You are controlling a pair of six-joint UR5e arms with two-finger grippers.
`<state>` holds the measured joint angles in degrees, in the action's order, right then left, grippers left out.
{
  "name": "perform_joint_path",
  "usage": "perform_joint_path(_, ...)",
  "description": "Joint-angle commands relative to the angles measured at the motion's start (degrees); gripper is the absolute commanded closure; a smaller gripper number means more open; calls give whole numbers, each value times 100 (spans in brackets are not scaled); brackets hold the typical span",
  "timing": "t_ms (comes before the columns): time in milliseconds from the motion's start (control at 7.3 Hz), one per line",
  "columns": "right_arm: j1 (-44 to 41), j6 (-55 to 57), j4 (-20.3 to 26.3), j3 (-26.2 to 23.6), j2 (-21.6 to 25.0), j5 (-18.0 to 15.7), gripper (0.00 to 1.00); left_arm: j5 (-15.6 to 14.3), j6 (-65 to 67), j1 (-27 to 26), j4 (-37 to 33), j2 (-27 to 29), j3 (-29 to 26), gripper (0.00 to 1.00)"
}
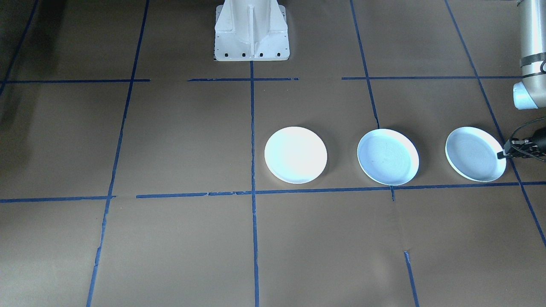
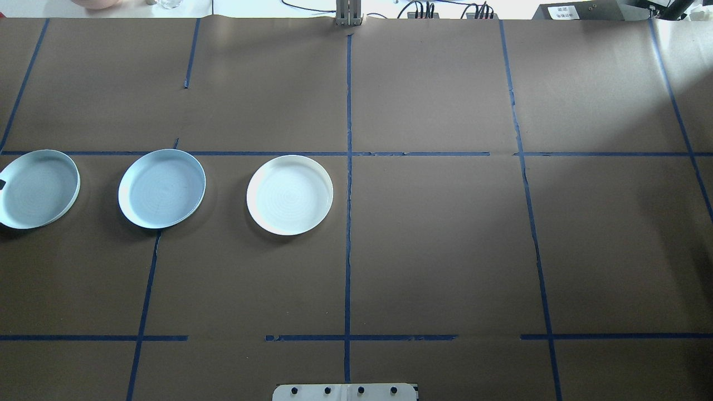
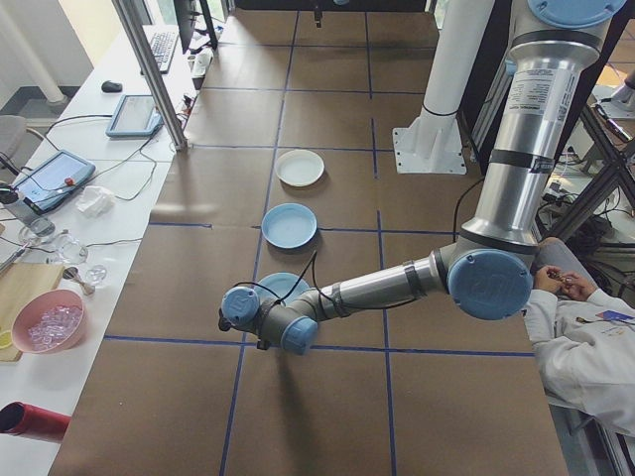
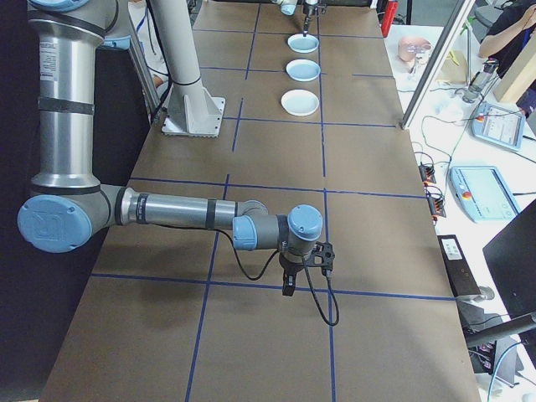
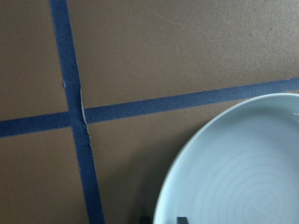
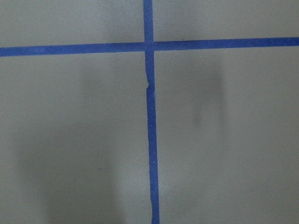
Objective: Stack plate in center
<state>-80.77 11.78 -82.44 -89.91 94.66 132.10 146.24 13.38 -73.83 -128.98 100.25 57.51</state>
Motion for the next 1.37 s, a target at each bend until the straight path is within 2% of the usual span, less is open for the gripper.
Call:
perform_joint_path(0, 8, 0, 0, 0, 0, 0, 0, 1, -124, -61, -4, -6, -3, 100)
perform_joint_path(137, 0, 0, 0, 0, 0, 0, 0, 62, -429, -296, -4, -14, -3, 100)
perform_joint_path(274, 0, 0, -8, 0, 0, 0, 0, 254, -676, -542, -4, -14, -3, 100)
perform_joint_path(411, 0, 0, 0, 0, 0, 0, 0, 726, -644, -632, -22, -6, 6, 100)
perform_joint_path(548, 0, 0, 0, 0, 0, 0, 0, 992, -365, -641, -22, 12, 32, 100)
perform_joint_path(685, 0, 0, -8, 0, 0, 0, 0, 1099, 464, -572, -22, 21, 476, 100)
perform_joint_path(958, 0, 0, -9, 9, 0, 0, 0, 1065, 1610, -230, -22, 47, 1321, 100)
perform_joint_path(1232, 0, 0, -8, 9, 0, 0, 0, 995, 2368, 174, -92, 248, 1491, 100)
